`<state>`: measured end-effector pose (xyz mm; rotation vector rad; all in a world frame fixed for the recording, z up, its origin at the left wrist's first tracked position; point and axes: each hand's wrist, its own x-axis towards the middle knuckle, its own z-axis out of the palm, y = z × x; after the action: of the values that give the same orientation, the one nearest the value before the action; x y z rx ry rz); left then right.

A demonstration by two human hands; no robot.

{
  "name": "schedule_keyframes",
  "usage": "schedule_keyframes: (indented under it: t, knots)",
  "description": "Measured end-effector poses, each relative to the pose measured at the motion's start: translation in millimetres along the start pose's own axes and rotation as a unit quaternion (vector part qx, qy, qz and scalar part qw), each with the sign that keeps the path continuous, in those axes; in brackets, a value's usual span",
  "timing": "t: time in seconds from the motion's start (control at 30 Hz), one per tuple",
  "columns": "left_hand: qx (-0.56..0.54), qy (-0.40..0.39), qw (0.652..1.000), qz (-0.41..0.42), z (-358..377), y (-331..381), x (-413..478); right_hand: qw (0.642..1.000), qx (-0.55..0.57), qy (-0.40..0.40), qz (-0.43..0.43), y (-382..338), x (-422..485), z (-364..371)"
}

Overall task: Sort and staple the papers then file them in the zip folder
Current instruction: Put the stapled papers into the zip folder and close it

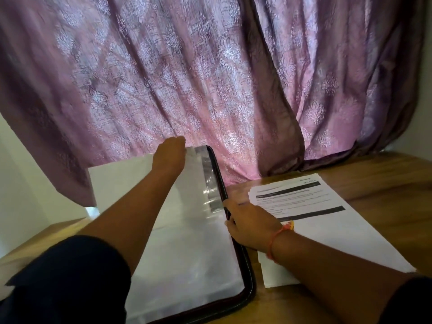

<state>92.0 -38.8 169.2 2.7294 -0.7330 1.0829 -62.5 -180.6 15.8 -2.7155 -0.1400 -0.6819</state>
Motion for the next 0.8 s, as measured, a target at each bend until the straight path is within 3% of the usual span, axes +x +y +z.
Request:
schedule_keyframes:
  t: [0.2,0.37,0.63,0.7,0.8]
  knots:
    - [-0.109,-0.026,0.990,-0.086,37.4,1.1,4.5,1.000,0.005,-0.014,0.005,-0.7,2.6,0.6]
    - [-0.180,-0.114,0.975,-0.059,57.6,2.6,-14.3,1.000,0.007,-0.024,0.002,-2.1,1.9,-1.7]
    - [-0.046,-0.061,0.996,0.045,85.3,3.4,-65.1,0.999,-0.005,-0.033,-0.009,-3.6,1.2,-3.8]
    - [-0.002,-0.055,0.997,0.050,85.7,3.9,-72.1,0.999,-0.011,-0.031,-0.013,-3.0,0.7,-3.6]
    - [-0.024,-0.038,0.998,0.033,79.5,10.9,-80.6,1.000,-0.008,-0.023,-0.013,-2.7,1.8,-3.3]
